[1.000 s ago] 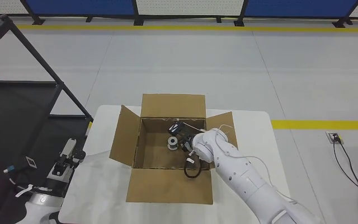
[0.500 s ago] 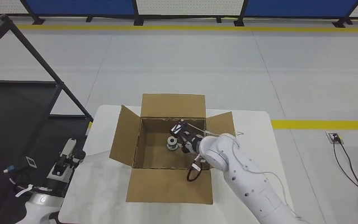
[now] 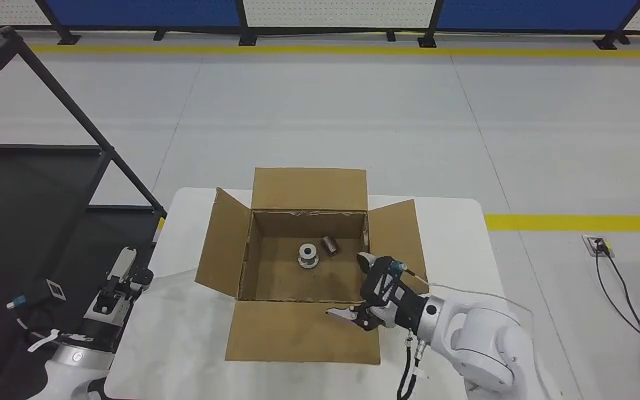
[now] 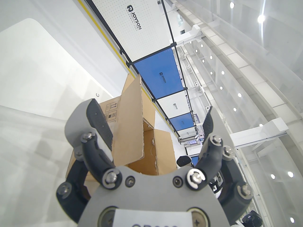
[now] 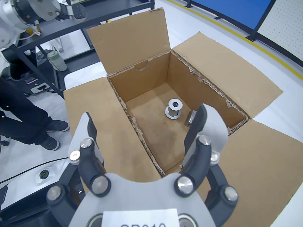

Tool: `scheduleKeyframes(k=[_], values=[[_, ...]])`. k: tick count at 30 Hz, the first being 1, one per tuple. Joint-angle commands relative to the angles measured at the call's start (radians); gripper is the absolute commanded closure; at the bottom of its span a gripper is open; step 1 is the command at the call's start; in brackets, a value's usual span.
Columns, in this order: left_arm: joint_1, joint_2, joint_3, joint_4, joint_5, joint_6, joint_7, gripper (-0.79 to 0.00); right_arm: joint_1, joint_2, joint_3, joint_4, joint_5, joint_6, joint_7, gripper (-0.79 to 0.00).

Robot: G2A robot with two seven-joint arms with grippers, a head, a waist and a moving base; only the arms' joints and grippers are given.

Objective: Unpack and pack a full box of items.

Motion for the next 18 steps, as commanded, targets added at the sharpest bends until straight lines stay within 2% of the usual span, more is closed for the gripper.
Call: scheduleKeyframes(k=[1, 14, 18], values=[[0.000, 0.000, 0.000, 0.000, 0.000, 0.000, 0.000, -0.785, 0.006, 0.000, -0.002, 0.002, -0.002, 0.007, 0.005, -0.785], [0.000, 0.000, 0.000, 0.000, 0.000, 0.000, 0.000, -0.785, 0.000, 0.000, -0.002, 0.010, 0.011, 0.004, -0.011, -0.785], [-0.007, -0.001, 0.046, -0.007, 0.084, 0.012, 0.078, -0.785, -0.021, 0.008, 0.045, 0.027, 0.121, -0.027, -0.090, -0.785]])
